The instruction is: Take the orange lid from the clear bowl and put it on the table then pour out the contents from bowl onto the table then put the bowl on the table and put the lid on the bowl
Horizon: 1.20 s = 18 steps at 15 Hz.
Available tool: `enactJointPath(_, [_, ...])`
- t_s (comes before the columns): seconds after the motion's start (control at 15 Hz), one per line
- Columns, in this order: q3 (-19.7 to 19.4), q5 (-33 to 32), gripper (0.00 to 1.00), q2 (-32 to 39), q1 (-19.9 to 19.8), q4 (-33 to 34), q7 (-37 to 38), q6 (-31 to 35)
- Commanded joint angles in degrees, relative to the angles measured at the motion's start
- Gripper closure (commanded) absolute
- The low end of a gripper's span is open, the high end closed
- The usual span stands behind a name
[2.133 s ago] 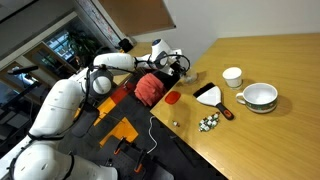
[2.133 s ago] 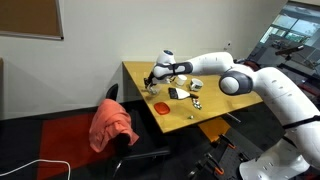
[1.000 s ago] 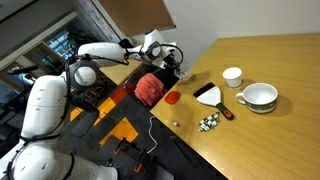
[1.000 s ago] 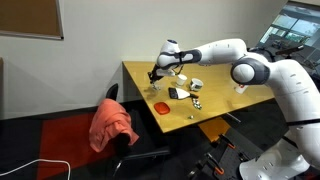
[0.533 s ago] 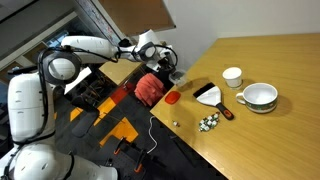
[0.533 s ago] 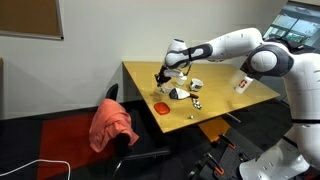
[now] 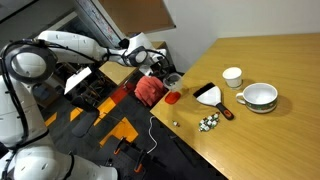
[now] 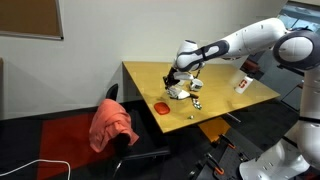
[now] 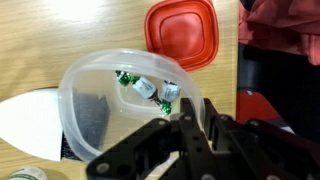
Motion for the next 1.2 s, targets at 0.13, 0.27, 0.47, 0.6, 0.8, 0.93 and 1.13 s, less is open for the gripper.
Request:
enactJointPath(0.13, [0.16, -0.13, 0.96, -0.62, -0.14, -0.75, 0.07, -0.01])
enactJointPath(0.27, [-0.62, -2.10, 0.96, -2.08, 1.25, -2.68, 0.53, 1.59])
enactJointPath(0.47, [-1.76, -5.99, 0.96, -6.75, 3.00, -8.88, 1.25, 5.97])
enactJointPath(0.6, [-1.60, -6.84, 0.96, -9.83, 3.24, -13.29, 0.73, 8.54])
enactJointPath(0.8, [-0.38, -5.39, 0.96, -15.48, 1.96, -20.89, -1.42, 11.24])
enactJointPath(0.93, [-0.08, -3.96, 0.96, -19.13, 0.54, -25.72, -2.66, 13.52])
enactJointPath(1.13, [1.52, 2.21, 0.96, -21.28, -3.24, -30.26, -8.14, 19.13])
